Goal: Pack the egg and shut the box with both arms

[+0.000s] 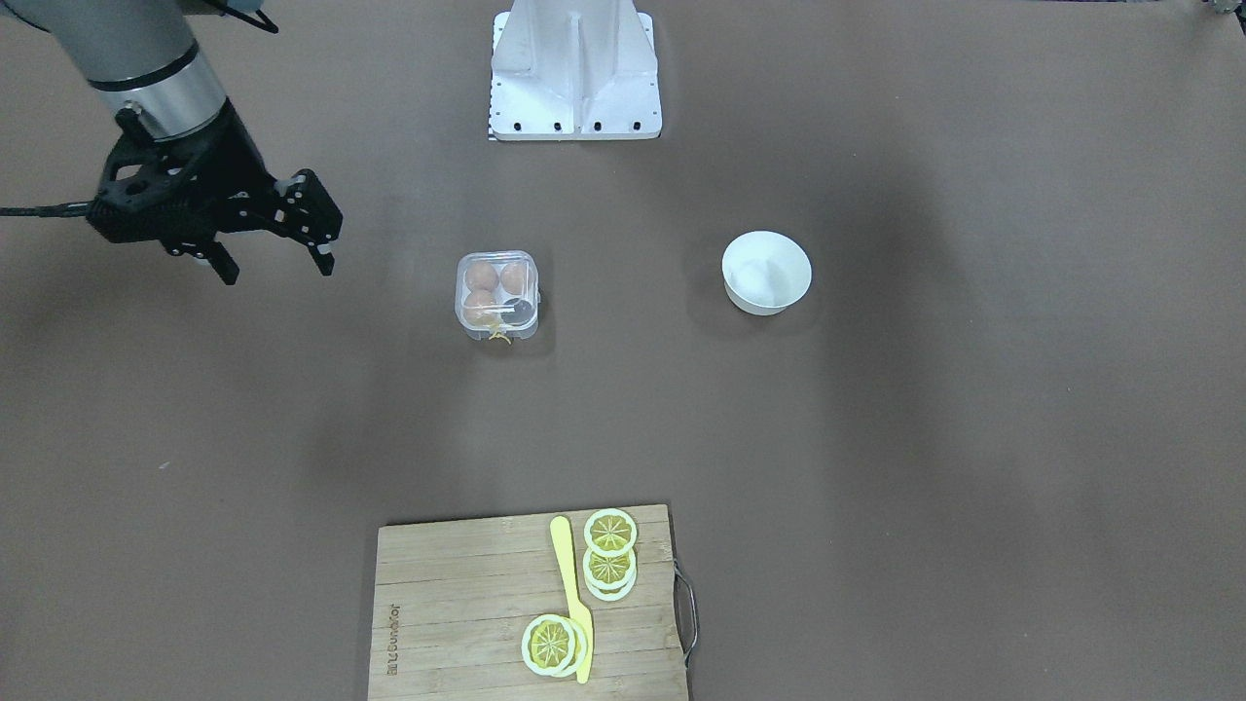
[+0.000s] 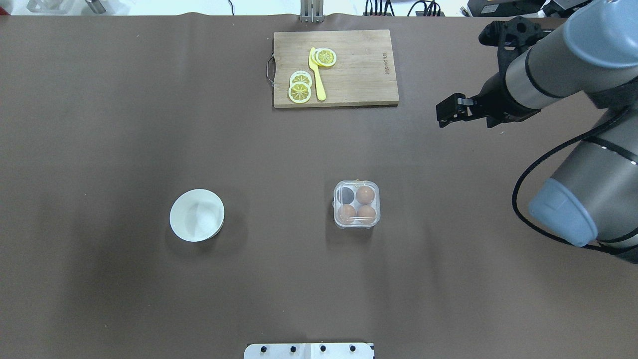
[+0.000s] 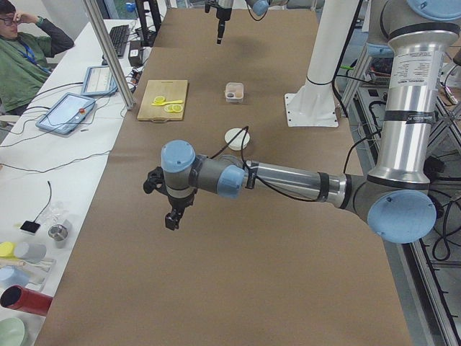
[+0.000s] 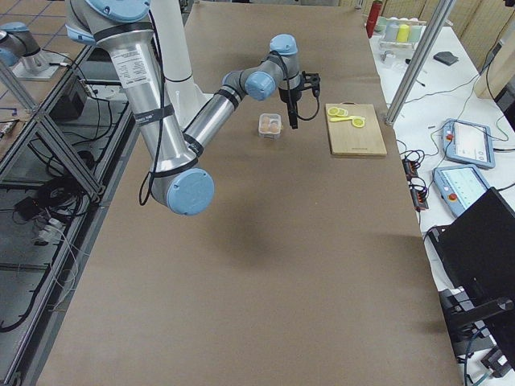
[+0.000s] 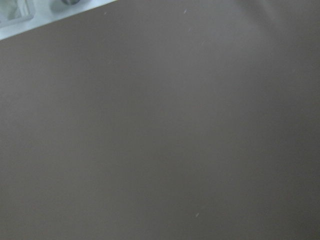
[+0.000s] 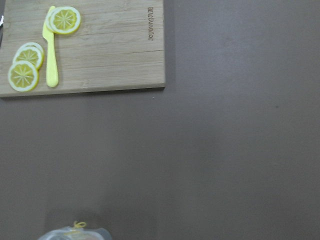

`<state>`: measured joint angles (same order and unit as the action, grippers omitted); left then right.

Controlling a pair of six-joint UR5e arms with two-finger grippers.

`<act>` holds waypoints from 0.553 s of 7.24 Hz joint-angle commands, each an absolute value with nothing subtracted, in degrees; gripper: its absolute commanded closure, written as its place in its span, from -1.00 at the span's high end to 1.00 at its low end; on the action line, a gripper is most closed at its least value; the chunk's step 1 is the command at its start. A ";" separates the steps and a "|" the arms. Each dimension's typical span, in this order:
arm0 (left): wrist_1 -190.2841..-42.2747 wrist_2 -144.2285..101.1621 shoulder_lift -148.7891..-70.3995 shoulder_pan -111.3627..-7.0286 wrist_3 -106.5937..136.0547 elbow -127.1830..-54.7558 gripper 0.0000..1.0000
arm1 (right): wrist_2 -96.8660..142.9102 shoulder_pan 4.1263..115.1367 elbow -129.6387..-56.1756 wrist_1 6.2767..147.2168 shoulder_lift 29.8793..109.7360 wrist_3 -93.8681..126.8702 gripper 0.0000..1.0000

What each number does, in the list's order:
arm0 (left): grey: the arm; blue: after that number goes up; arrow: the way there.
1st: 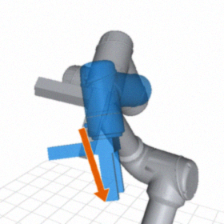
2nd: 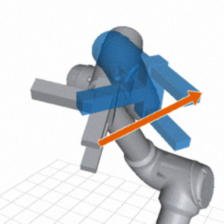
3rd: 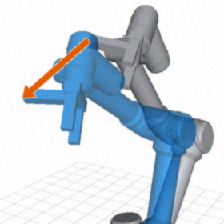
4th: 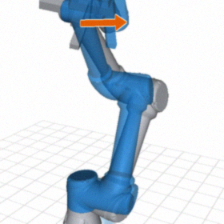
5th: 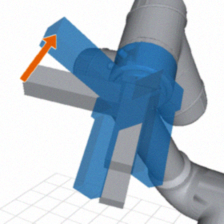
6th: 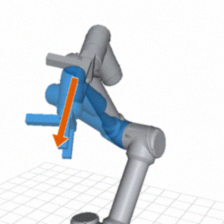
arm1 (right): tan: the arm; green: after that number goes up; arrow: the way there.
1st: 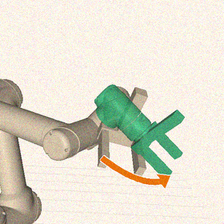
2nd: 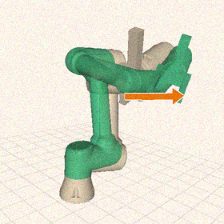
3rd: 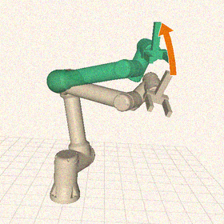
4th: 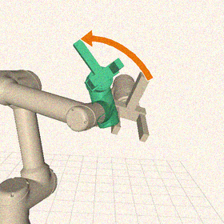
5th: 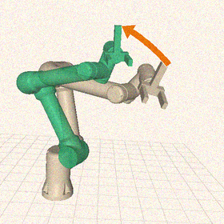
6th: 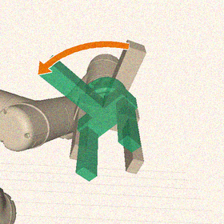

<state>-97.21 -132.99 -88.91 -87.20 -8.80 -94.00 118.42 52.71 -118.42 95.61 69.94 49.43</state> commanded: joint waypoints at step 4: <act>-90.64 -132.54 -81.13 -91.41 -1.95 -99.90 0.96 | 124.89 66.76 -117.17 99.84 84.60 21.86 1.00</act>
